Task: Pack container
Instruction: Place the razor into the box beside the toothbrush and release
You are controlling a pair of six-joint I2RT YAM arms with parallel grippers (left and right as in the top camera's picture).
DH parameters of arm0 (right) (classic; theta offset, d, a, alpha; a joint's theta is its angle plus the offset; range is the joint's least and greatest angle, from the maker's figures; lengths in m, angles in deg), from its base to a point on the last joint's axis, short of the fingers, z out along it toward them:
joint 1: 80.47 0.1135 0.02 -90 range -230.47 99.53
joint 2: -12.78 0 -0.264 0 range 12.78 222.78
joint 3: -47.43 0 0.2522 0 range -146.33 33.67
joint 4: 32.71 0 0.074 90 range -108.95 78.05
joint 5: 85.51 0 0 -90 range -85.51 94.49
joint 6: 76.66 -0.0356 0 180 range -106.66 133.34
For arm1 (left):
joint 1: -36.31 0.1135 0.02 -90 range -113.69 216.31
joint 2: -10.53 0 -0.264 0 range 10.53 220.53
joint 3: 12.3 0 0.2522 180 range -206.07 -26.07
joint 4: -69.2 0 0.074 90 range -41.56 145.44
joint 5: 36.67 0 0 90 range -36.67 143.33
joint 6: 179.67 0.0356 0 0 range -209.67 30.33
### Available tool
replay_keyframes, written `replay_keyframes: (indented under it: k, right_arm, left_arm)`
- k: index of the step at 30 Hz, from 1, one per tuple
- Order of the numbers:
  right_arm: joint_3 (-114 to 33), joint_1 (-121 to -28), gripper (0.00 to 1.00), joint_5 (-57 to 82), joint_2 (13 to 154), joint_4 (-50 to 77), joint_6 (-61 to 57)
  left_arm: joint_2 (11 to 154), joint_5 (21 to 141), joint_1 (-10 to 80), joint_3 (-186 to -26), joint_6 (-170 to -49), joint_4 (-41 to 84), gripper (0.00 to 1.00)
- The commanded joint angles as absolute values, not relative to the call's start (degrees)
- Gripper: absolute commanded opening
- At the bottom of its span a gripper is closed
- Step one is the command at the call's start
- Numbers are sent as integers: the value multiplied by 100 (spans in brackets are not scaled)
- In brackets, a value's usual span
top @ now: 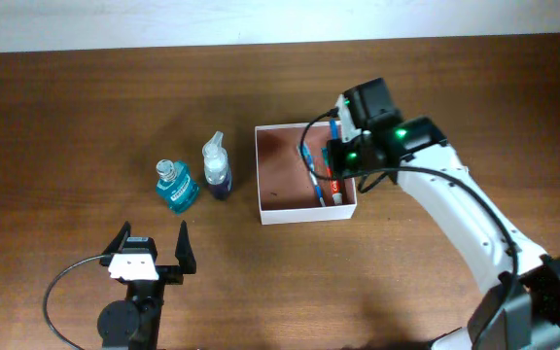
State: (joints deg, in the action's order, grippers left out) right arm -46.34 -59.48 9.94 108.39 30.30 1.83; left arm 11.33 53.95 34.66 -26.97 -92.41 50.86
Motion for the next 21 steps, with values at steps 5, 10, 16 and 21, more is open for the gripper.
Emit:
replay_keyframes:
  k: [5, 10, 16, 21]
  right_arm:
    - [-4695, -5705, 4, 743, 11230, 2810, -261]
    - [-4686, -5679, 4, 727, 11482, 2718, -374]
    - [-4686, -5679, 4, 725, 11805, 2679, -518]
    - [-4686, -5644, 5, 727, 12056, 2644, -521]
  left_arm:
    - [1094, 5437, 3444, -2656, -9174, 5088, 99]
    - [1094, 5437, 3444, -2656, -9174, 5088, 99]
    - [1094, 5437, 3444, -2656, -9174, 5088, 99]
    - [1094, 5437, 3444, -2656, -9174, 5088, 99]
